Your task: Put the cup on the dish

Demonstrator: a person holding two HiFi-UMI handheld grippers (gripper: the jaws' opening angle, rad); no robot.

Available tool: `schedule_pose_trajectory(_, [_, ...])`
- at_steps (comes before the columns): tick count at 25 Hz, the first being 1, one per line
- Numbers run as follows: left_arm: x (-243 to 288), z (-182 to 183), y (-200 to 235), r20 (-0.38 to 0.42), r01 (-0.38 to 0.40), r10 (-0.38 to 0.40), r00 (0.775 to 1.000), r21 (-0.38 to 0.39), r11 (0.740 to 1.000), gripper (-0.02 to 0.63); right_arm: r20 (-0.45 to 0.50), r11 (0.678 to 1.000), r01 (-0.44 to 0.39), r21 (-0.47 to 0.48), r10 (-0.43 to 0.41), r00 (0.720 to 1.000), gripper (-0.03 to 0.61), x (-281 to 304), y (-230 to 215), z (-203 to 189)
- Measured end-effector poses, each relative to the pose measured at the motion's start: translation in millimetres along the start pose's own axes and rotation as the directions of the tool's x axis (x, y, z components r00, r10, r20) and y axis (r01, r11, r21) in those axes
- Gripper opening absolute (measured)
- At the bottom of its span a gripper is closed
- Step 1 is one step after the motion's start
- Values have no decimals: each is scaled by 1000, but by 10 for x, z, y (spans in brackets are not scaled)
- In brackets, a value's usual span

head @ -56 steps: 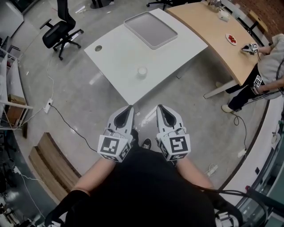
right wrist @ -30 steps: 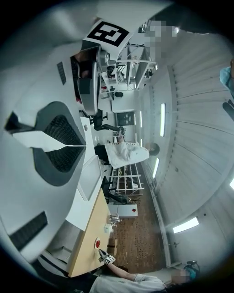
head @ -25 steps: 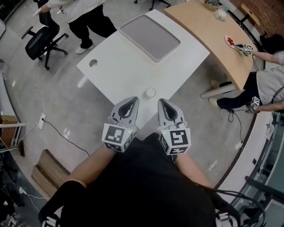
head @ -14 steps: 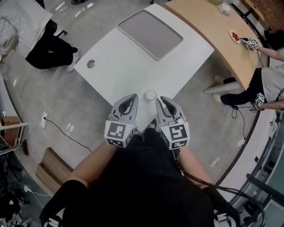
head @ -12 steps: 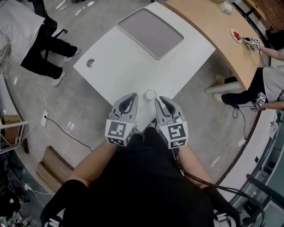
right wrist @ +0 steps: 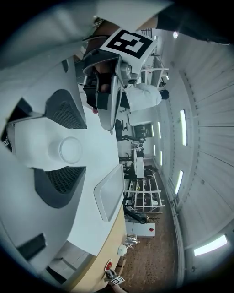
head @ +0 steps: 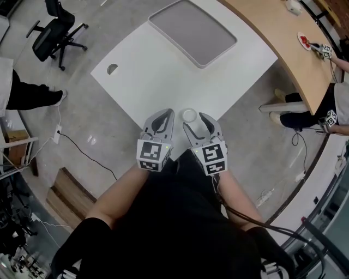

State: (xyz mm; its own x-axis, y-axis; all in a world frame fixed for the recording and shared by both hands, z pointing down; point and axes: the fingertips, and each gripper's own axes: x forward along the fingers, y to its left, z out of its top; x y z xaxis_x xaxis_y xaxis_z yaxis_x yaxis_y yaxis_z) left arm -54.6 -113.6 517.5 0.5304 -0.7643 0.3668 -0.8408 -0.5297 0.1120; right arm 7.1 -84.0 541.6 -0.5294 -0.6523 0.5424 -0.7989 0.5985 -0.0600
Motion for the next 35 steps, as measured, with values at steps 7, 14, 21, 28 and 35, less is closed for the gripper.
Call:
schedule_pose_trajectory(7, [189,-291,90,-30,-2,2,1000,4,1000,8,-42,999,-31,-38,30,999,242,282,-34,-269])
schedule_pose_trajectory(14, [262,-434,107,-43,7,-7,999,-4,1000,8,-33,997,-65,-42,64,997,250,524,-78,-394])
schedule_pose_trajectory(21, [266,-552,107,-63,14,-15,998,-7,1000,9,-44,995,-91,-33,90,995,252,717,-26,-506])
schedule_pose_trajectory(28, [302,-561,136,-70,16,-18,997,-16,1000,8,-89,996,-83,-26,81,993,252,892,-52,-600])
schedule_pose_trajectory(35, [329,-590,155,-79,16,-17,997,-19,1000,8,-103,997,-73,-33,69,992,250,1008,-93,-649])
